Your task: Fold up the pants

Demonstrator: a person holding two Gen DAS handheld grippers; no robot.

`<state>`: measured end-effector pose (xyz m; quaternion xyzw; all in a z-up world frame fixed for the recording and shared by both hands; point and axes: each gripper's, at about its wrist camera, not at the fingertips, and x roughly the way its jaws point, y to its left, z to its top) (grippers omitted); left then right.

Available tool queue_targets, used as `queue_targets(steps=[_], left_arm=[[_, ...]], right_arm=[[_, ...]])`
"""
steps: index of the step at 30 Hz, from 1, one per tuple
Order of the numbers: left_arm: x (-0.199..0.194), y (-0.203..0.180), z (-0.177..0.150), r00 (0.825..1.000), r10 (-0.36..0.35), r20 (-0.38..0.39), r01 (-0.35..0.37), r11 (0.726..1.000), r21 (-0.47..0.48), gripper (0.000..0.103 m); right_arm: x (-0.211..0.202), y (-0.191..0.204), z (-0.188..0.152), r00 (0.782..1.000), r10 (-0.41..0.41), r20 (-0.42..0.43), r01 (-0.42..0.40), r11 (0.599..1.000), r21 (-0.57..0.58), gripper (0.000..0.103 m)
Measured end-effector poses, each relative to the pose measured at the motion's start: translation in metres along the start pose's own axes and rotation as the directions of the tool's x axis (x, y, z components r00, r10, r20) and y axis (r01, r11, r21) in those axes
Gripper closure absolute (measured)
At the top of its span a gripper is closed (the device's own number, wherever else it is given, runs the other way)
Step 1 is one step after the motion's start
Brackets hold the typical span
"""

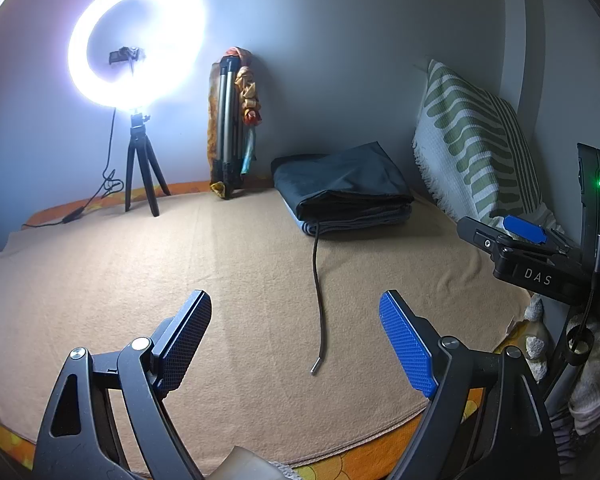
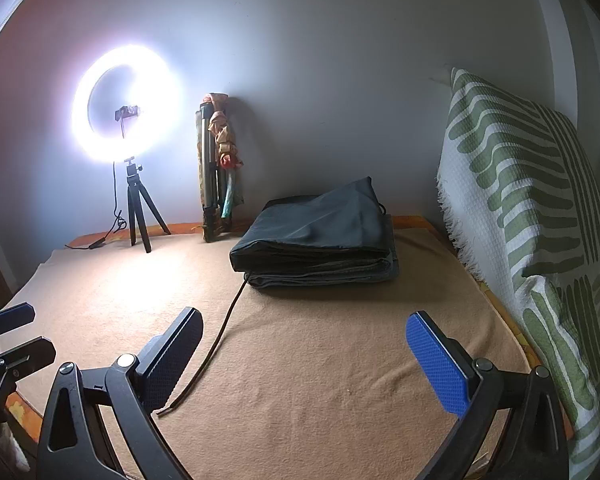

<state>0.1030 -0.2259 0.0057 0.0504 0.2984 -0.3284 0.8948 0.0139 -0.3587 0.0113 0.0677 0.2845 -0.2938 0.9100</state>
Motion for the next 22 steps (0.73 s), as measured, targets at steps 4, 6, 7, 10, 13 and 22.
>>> queue_targets(steps=[4, 6, 7, 10, 13, 22], left_arm=[[-0.0010, 0.0006, 0.0008, 1.000, 0.004, 0.003, -0.004, 1.000, 0.001, 0.017], [-0.0013, 0.0019, 0.0022, 1.000, 0.005, 0.003, -0.005, 1.000, 0.002, 0.017], [-0.0016, 0.0020, 0.0022, 1.000, 0.006, 0.004, -0.006, 1.000, 0.002, 0.017], [-0.0024, 0.0027, 0.0021, 1.000, 0.010, 0.010, -0.010, 1.000, 0.003, 0.017], [-0.0026, 0.0039, 0.0025, 1.000, 0.009, 0.011, -0.009, 1.000, 0.002, 0.017], [-0.0029, 0.0040, -0.0013, 0.999, 0.026, 0.033, -0.027, 0.999, 0.022, 0.017]], right_arm=[[-0.0005, 0.0003, -0.0003, 1.000, 0.000, 0.000, 0.000, 1.000, 0.003, 0.000], [-0.0004, 0.0005, -0.0004, 1.000, -0.001, -0.001, 0.001, 1.000, 0.002, 0.000], [-0.0007, 0.0005, -0.0005, 1.000, -0.001, -0.001, 0.001, 1.000, 0.001, 0.000], [-0.0003, 0.0027, -0.0007, 1.000, 0.002, -0.005, -0.002, 1.000, -0.002, 0.000], [0.0003, 0.0043, -0.0010, 1.000, 0.003, -0.007, -0.003, 1.000, -0.006, 0.000], [0.0024, 0.0041, -0.0011, 1.000, 0.008, -0.016, -0.008, 1.000, -0.002, 0.000]])
